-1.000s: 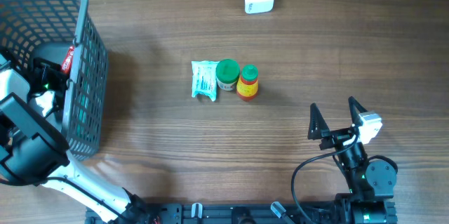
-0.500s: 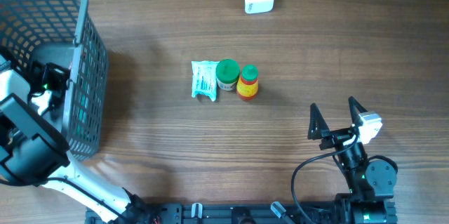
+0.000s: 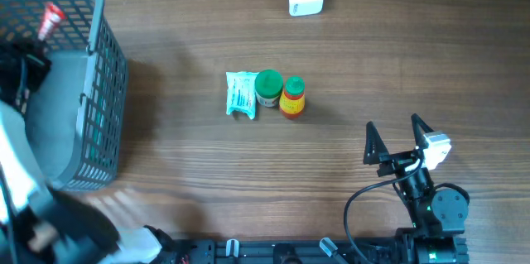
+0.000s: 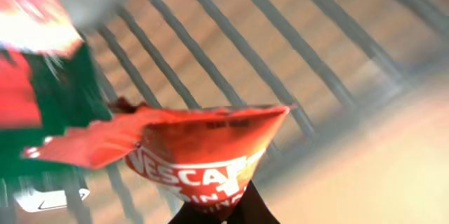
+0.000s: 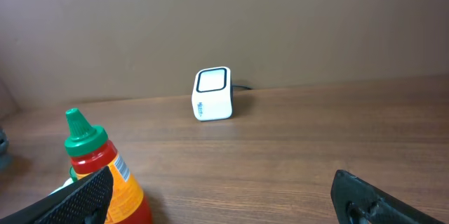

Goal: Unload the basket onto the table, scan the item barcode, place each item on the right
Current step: 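Grasp a red item in the basket and lift it with left gripper, then carry the red Nescafé stick out and lay it right of the bottle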

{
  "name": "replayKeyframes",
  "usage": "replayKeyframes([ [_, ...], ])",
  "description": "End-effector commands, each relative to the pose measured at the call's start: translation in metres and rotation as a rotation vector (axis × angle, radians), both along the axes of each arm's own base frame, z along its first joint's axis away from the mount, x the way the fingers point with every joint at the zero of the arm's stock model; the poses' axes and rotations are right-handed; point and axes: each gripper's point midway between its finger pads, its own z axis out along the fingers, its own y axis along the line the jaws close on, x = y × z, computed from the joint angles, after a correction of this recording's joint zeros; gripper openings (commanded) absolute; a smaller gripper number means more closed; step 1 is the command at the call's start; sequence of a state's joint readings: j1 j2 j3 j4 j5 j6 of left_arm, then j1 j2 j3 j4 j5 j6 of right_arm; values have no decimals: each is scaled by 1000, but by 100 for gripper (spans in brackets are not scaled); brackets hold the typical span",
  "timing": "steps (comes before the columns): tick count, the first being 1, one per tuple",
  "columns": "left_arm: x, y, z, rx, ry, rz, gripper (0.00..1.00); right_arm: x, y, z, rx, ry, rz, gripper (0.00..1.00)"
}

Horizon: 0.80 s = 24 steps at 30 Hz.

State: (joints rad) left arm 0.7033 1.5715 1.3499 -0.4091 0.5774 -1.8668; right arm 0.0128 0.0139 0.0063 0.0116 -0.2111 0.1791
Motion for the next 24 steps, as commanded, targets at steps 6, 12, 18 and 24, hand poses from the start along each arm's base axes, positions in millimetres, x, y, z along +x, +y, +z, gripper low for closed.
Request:
replayKeyframes([
  [6, -75, -98, 206, 705, -358, 6, 4, 0, -1, 2, 7, -7, -6, 100],
  [12, -62, -208, 233, 934, -516, -254, 4, 0, -1, 2, 6, -7, -6, 100],
  [18, -23, -346, 227, 1191, -744, -596, 4, 0, -1, 2, 7, -7, -6, 100],
  [24, -1, -477, 128, 1431, -758, -1016, 4, 0, -1, 2, 7, -7, -6, 100],
])
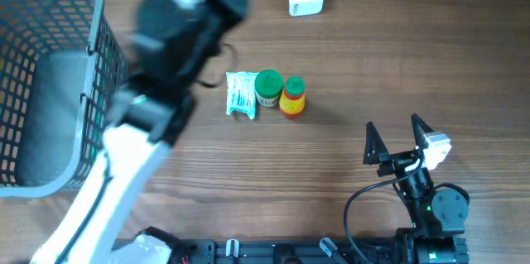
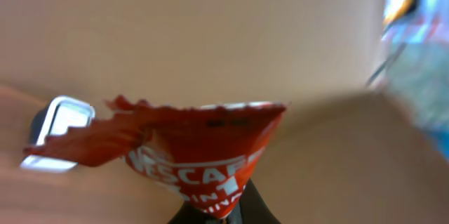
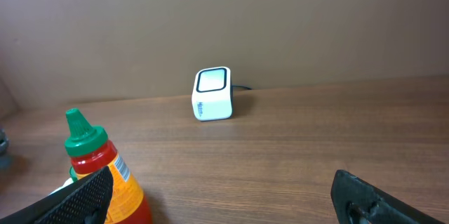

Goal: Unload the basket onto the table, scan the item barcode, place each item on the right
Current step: 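Carry the red Nescafé stick out and lay it right of the bottle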

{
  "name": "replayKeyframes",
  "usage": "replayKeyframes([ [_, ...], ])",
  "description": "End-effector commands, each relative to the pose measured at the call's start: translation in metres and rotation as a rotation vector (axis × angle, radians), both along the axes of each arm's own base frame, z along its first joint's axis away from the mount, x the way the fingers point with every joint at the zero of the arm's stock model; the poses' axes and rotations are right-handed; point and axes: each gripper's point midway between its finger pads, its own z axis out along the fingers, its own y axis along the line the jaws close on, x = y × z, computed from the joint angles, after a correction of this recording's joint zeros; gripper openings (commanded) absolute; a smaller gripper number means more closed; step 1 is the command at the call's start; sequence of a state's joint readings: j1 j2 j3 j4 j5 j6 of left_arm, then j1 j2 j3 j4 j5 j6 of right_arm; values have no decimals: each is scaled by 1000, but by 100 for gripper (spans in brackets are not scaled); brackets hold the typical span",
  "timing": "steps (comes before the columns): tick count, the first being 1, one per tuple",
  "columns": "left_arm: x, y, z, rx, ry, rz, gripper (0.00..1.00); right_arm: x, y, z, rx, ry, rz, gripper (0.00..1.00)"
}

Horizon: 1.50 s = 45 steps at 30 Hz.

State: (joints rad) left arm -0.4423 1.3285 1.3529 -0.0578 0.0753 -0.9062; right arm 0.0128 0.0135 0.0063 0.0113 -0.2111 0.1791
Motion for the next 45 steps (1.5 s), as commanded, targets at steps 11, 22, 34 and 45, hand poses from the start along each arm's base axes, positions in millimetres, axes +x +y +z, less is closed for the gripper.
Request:
replayKeyframes([
  [11, -22, -170, -186, 665, 22, -309, 4, 0, -1, 2, 6, -7, -6, 100],
  [22, -65, -173, -303, 939, 275, -447, 4, 0, -1, 2, 7, -7, -6, 100],
  [34, -86, -161, -376, 1178, 374, -486, 4, 0, -1, 2, 7, -7, -6, 100],
  [45, -79, -159, -355, 1189, 350, -439, 23, 0, -1, 2, 7, -7, -6, 100],
])
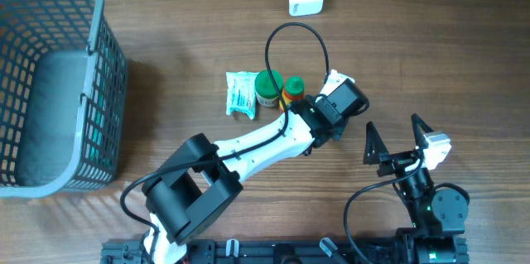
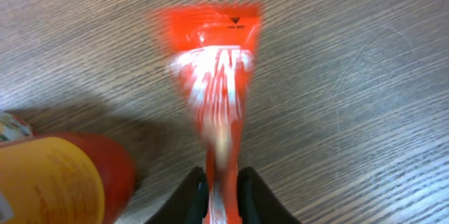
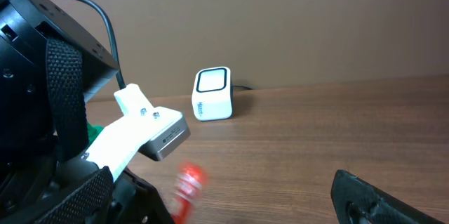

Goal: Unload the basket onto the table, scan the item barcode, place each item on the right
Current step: 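Carry the red Nescafé stick out and lay it right of the bottle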

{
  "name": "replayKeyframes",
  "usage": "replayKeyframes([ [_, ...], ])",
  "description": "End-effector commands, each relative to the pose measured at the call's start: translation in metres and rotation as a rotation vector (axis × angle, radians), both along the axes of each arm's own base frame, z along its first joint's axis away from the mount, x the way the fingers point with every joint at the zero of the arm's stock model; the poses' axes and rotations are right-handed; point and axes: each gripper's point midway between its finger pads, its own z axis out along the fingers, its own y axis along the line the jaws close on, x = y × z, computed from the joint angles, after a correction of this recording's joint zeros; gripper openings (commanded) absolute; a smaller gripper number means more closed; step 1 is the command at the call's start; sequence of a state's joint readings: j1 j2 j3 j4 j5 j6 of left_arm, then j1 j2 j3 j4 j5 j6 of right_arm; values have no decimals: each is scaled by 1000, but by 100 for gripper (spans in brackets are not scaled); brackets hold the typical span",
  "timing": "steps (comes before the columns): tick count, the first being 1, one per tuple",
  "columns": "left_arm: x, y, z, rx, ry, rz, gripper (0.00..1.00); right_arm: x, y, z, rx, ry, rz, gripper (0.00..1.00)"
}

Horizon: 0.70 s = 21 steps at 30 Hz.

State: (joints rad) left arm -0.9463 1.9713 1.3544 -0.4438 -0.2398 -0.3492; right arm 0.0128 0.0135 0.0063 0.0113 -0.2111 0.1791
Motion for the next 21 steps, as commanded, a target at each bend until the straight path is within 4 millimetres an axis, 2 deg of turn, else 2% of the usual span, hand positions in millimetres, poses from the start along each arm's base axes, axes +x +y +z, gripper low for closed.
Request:
replayKeyframes([
  [1, 7, 0, 25, -7, -36, 9, 25, 0, -1, 2, 6, -7, -6, 100],
  [3, 7, 1, 37, -20, -45, 10, 25, 0, -1, 2, 6, -7, -6, 100],
  [6, 5, 4, 56, -40, -60, 10, 18, 0, -1, 2, 6, -7, -6, 100],
  [9, 0, 11, 72, -44, -63, 10, 19, 0, -1, 2, 7, -7, -6, 100],
  [14, -22, 42, 89, 24, -11, 13, 21, 0, -1, 2, 7, -7, -6, 100],
  [17, -31, 53, 110, 13, -20, 13, 22, 0, -1, 2, 7, -7, -6, 100],
  [18, -32, 59, 124, -3, -42, 19, 23, 0, -1, 2, 7, -7, -6, 100],
  [20, -30, 70, 144, -8, -100, 46, 36, 0, -1, 2, 7, -7, -6, 100],
  [21, -26, 83, 165, -9, -171, 86, 51, 0, -1, 2, 7, -7, -6, 100],
])
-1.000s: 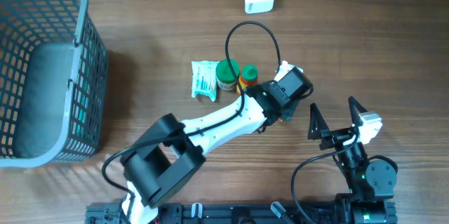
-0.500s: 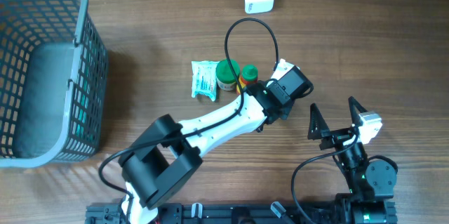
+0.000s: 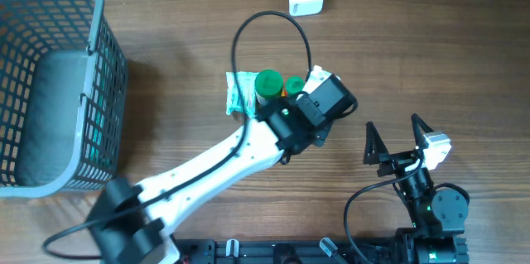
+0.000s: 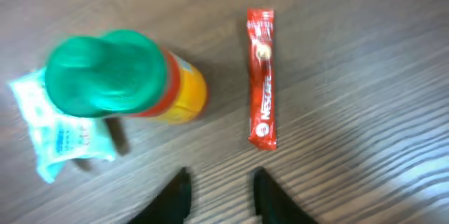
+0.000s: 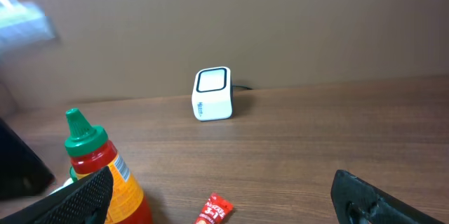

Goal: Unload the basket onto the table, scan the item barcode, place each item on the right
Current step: 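Carry the red Nescafé stick out and lay it right of the bottle, then reach the left gripper into the basket and grasp the green 3M glove pack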

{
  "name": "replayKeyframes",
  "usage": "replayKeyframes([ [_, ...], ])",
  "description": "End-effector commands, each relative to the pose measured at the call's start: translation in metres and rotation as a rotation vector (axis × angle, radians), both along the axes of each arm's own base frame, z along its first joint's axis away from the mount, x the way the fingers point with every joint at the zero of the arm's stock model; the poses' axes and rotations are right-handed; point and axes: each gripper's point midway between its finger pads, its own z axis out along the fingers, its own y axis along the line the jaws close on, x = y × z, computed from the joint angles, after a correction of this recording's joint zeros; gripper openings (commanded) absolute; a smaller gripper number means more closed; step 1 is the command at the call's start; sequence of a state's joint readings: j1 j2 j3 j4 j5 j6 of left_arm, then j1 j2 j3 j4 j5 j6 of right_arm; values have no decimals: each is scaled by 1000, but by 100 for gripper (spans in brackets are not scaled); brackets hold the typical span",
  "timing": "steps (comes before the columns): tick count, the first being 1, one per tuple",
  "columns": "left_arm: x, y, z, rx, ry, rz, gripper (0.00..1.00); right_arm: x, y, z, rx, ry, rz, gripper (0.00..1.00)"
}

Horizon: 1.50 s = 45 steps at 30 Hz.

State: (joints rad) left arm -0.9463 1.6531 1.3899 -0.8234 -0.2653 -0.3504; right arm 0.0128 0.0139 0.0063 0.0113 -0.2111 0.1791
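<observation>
A red Nescafe sachet (image 4: pixel 262 76) lies flat on the wooden table, just right of the green-capped sauce bottle (image 4: pixel 133 83). It also shows at the bottom of the right wrist view, sachet (image 5: pixel 216 210). My left gripper (image 4: pixel 221 192) hangs open above the table with nothing between its fingers. In the overhead view the left gripper (image 3: pixel 325 103) covers the sachet. The white barcode scanner stands at the far edge, facing the front, scanner (image 5: pixel 212 94). My right gripper (image 3: pixel 397 136) rests open near the front right.
A teal packet (image 3: pixel 240 94) and a green-lidded jar (image 3: pixel 267 86) sit left of the sauce bottle (image 5: pixel 98 164). A grey mesh basket (image 3: pixel 112 90) fills the far left. The left arm (image 3: pixel 207 165) stretches diagonally from the front left across the middle.
My left gripper was shut on the sachet low beside the sauce bottle. Now it is open and higher, and the sachet lies loose on the table. The right arm has not moved.
First my left gripper held the red sachet inside the basket. Then it held it up at the far edge close to the scanner. Later it had the sachet down beside the sauce bottle. Now the sachet lies released there.
</observation>
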Motion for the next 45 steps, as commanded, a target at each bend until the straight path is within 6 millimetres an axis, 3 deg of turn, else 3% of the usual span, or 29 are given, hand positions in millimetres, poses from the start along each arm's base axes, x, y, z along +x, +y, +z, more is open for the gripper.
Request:
replayKeyframes([
  [1, 15, 34, 76, -44, -225, 99, 62, 0, -1, 2, 7, -8, -6, 100],
  [4, 18, 79, 140, -97, -406, 222, 93, 0, -1, 2, 6, -8, -6, 100],
  [5, 19, 97, 159, -120, -454, 269, 99, 0, -1, 2, 7, -7, -6, 100],
  [7, 19, 140, 193, -173, -532, 370, 100, 0, -1, 2, 6, -7, -6, 100],
  [9, 18, 179, 214, -196, -587, 454, 100, 0, -1, 2, 7, -7, -6, 100],
  [11, 17, 243, 242, -226, -681, 639, 100, 0, -1, 2, 7, -8, -6, 100],
  [14, 4, 325, 263, -169, -796, 912, 100, 0, -1, 2, 7, -7, -6, 100],
  [15, -2, 344, 265, -167, -812, 980, 100, 0, -1, 2, 6, -7, -6, 100],
  [18, -14, 376, 273, -154, -856, 1086, 100, 0, -1, 2, 6, -8, -6, 100],
  [20, -10, 383, 277, -49, -852, 996, 100, 0, -1, 2, 6, -7, -6, 100],
  [23, -1, 399, 263, 47, -778, 924, 100, 0, -1, 2, 6, -7, -6, 100],
  [27, 13, 435, 222, 89, -601, 916, 100, 0, -1, 2, 7, -7, -6, 100],
  [30, 21, 467, 197, 44, -448, 957, 100, 0, -1, 2, 7, -7, -6, 100],
  [32, 31, 485, 193, -12, -358, 954, 100, 0, -1, 2, 7, -7, -6, 100],
  [35, 41, 489, 190, 14, -263, 843, 100, 0, -1, 2, 7, -7, -6, 100],
  [39, 62, 481, 159, -40, -116, 701, 100, 0, -1, 2, 6, -8, -6, 100],
  [41, 71, 482, 131, -113, -29, 688, 100, 0, -1, 2, 7, -8, -6, 100],
  [45, 69, 491, 80, -200, 142, 673, 100, 0, -1, 2, 7, -8, -6, 100],
])
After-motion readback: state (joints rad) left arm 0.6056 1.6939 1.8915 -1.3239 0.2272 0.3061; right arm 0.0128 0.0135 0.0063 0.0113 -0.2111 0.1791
